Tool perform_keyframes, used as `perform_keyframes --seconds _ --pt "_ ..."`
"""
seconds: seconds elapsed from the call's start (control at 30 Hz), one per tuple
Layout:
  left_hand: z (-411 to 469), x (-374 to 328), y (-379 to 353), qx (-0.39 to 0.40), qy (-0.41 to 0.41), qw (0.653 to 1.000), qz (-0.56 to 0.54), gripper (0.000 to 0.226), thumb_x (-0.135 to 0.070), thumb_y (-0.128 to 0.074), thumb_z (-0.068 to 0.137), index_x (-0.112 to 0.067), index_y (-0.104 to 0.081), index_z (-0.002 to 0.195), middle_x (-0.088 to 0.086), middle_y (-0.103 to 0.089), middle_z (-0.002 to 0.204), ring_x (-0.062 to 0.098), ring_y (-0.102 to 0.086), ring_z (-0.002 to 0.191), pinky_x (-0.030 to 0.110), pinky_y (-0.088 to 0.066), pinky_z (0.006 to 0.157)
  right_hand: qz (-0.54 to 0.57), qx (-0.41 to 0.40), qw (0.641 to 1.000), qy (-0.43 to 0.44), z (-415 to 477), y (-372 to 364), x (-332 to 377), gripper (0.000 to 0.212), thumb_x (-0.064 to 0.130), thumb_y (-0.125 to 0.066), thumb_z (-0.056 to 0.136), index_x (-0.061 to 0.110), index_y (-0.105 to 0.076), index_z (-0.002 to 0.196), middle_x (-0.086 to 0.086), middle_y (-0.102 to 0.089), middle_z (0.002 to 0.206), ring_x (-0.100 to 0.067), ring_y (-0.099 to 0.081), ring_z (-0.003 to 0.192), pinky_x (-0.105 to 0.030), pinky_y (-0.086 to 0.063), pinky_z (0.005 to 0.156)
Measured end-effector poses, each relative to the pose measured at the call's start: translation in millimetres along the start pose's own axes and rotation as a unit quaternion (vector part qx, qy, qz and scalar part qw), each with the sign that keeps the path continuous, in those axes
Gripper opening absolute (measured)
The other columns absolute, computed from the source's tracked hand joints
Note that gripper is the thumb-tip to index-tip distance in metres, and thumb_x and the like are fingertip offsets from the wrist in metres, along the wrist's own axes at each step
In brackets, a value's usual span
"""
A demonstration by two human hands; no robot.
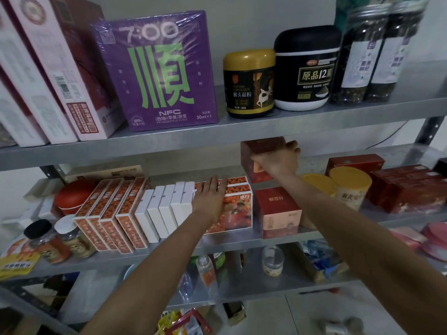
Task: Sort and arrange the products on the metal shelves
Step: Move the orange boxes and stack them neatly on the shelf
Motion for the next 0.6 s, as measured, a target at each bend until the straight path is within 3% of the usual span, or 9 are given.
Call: perform_keyframes --seconds 0.1,0.2,0.3,0.4,0.5,0.6 --pt "-2 -3 5 -0.013 0.000 0.999 -0.030 0.096 -0.072 -0.044 0.085 -0.016 -0.006 0.155 0.016 -0.003 0.163 0.034 -0.005 0.150 0.047 -0.005 0.120 0.010 -0.004 1.000 0.007 -11 18 -2 0.093 0.063 -0.073 0.066 0.009 -0.045 0.137 -0.018 -0.036 0.138 -0.036 -0.030 0.129 -0.041 -0.039 0.098" --pt "-6 -19 15 -0.048 -0.004 0.984 -0.171 0.107 -0.064 -0.061 0.080 -0.019 0.000 0.155 0.011 0.003 0.164 0.031 -0.005 0.150 0.045 -0.010 0.120 0.030 -0.013 0.999 0.017 -29 37 -10 0.093 0.063 -0.073 0.069 0.011 -0.042 0.139 -0.018 -0.035 0.138 -0.036 -0.029 0.131 -0.043 -0.037 0.104" --pt "-13 -48 33 -0.046 -0.036 0.925 -0.377 0.119 -0.064 -0.070 0.070 -0.028 0.005 0.155 0.005 -0.001 0.164 0.024 -0.008 0.150 0.041 -0.018 0.119 0.036 -0.007 0.999 0.022 -49 53 -19 0.100 0.067 -0.072 0.069 0.012 -0.037 0.146 -0.017 -0.032 0.144 -0.034 -0.027 0.136 -0.045 -0.037 0.109" --pt "-20 -73 49 -0.048 -0.080 0.847 -0.523 0.112 -0.053 -0.080 0.065 -0.037 -0.007 0.149 0.000 -0.032 0.156 0.015 -0.034 0.140 0.030 -0.034 0.111 0.064 -0.003 0.998 0.020 -70 67 -29 0.102 0.069 -0.073 0.067 0.018 -0.035 0.147 -0.013 -0.035 0.142 -0.032 -0.031 0.136 -0.045 -0.040 0.106" --pt "-27 -88 54 -0.048 -0.096 0.799 -0.592 0.099 -0.030 -0.088 0.069 -0.055 -0.016 0.132 -0.012 -0.049 0.134 -0.002 -0.051 0.120 0.017 -0.047 0.094 0.092 -0.017 0.995 0.041 -88 78 -37 0.097 0.065 -0.076 0.066 0.017 -0.041 0.142 -0.002 -0.037 0.118 -0.030 -0.041 0.127 -0.042 -0.044 0.098" --pt "-39 -98 54 -0.070 -0.088 0.776 -0.621 0.093 -0.040 -0.090 0.055 -0.055 -0.030 0.125 -0.020 -0.054 0.124 -0.009 -0.055 0.111 0.017 -0.051 0.087 0.111 0.013 0.993 0.037 -97 85 -46 0.102 0.065 -0.076 0.066 0.019 -0.035 0.147 -0.004 -0.039 0.129 -0.030 -0.043 0.127 -0.046 -0.048 0.099"
Point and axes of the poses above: each hand's wrist, its own z-axis towards the middle knuckle, its own y-axis out of the back of the hand, x = y × z, the point moved 2 cm from there along z, towards the middle knuckle
